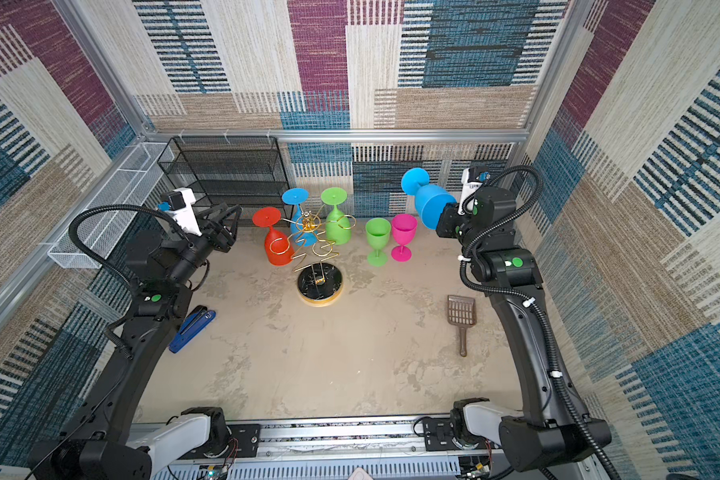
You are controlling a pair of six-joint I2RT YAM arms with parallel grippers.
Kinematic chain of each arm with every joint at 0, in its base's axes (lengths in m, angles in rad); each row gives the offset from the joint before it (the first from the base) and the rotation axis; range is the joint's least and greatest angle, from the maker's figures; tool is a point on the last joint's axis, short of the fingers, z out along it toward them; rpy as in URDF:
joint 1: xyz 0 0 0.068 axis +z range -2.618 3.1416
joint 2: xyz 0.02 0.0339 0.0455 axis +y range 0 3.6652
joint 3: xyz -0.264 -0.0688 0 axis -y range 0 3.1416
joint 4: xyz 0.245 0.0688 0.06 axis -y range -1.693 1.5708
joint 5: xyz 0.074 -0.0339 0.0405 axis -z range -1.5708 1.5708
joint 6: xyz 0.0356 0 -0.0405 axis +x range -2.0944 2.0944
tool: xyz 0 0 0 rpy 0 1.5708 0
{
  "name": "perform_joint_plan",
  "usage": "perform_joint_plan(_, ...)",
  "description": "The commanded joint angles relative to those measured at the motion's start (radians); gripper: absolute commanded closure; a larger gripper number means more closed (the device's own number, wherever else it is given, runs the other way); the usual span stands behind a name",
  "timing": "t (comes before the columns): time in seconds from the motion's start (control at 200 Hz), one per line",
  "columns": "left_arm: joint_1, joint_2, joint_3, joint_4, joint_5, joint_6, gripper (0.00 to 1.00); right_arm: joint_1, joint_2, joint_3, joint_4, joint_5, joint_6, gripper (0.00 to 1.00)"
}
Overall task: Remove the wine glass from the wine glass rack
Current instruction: 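Open the left gripper and carry the blue glass away with the right gripper, then lower the blue glass upright beside the pink glass with the right gripper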
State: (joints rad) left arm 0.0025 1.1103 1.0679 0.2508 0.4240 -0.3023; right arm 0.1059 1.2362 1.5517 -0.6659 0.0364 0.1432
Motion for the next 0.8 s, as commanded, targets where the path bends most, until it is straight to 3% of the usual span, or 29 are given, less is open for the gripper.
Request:
perform_joint_plan(0.0, 0.035, -0.018, -0.021, -0.087, 0.020, -0.012, 0.48, -0.020, 0.020, 0.017, -0.142, 0.141, -0.046, 1.00)
perform_joint_plan(0.06, 0.057, -0.028, -0.046, -0.079, 0.008, -0.013, 0.39, -0.031, 0.038, 0.024, -0.179, 0.166, -0.055, 1.00)
perform_joint_plan(0.23, 0.113, -0.058, -0.099, -0.068, 0.022, -0.048, 0.41, -0.044, 0.134, 0.043, -0.258, 0.173, -0.075, 1.00)
perform_joint_plan(0.461, 0.139, -0.092, -0.155, -0.070, -0.013, -0.041, 0.28, -0.064, 0.302, 0.044, -0.265, 0.171, -0.103, 1.00)
perform_joint_plan(0.796, 0.149, -0.106, -0.162, -0.111, -0.035, -0.020, 0.23, -0.091, 0.607, 0.256, -0.352, 0.148, -0.137, 1.00)
